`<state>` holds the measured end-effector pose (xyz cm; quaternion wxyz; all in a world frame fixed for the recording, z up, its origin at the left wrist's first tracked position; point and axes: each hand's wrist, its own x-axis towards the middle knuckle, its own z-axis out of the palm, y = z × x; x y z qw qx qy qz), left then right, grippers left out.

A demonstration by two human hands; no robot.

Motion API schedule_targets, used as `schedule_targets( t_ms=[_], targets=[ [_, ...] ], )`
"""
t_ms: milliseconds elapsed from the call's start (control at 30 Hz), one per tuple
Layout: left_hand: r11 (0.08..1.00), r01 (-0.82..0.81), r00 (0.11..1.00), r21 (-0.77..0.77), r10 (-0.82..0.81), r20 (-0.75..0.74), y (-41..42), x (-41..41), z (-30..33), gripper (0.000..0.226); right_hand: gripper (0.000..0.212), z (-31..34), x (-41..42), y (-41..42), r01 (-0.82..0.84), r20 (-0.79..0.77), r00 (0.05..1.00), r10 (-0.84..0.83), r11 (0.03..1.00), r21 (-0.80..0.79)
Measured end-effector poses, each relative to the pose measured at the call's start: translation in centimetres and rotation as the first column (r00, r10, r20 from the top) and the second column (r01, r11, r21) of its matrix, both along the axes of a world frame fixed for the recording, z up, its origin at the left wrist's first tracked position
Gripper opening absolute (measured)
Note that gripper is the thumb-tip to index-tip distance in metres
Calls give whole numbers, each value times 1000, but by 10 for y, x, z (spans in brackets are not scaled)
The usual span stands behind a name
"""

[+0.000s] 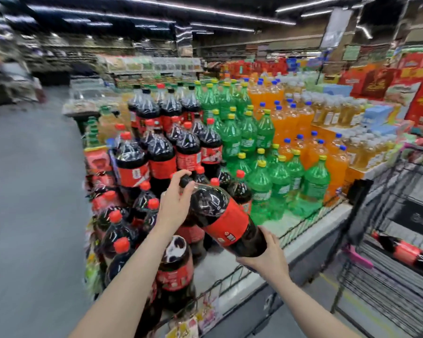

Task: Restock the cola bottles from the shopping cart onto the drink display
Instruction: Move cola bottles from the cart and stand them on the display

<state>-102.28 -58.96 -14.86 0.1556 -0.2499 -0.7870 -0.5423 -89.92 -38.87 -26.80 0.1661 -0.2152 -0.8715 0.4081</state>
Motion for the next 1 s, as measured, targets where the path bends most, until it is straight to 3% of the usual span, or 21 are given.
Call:
schedule_targets(
  t_ms=[233,367,500,633,800,1000],
  targets=[
    [995,-53,997,-84,47,-68,-24,-8,10,22,102,-5,-51,-22,-198,40,979,198,980,4],
    [960,-2,991,-279,-35,-130,-8,-12,5,24,120,19,-77,-24,-427,105,903,417,898,106],
    [922,28,994,-385,-67,-90,3,-20,-3,26,127,30,-98,-20,-553,52,829,556,830,-67],
    [903,46,996,-428,-73,-48,7,-28,-13,25,124,16,-106,-11,-581,-13,807,591,788,-203],
    [875,83,996,-477,-90,9,19,-29,-30,24,106,2,-109,-6,-580,2,806,592,789,-203],
    [793,96,995,-602,-93,36,20,-32,-49,25,105,-17,-109,-11,-561,35,814,580,800,-214]
  ],
)
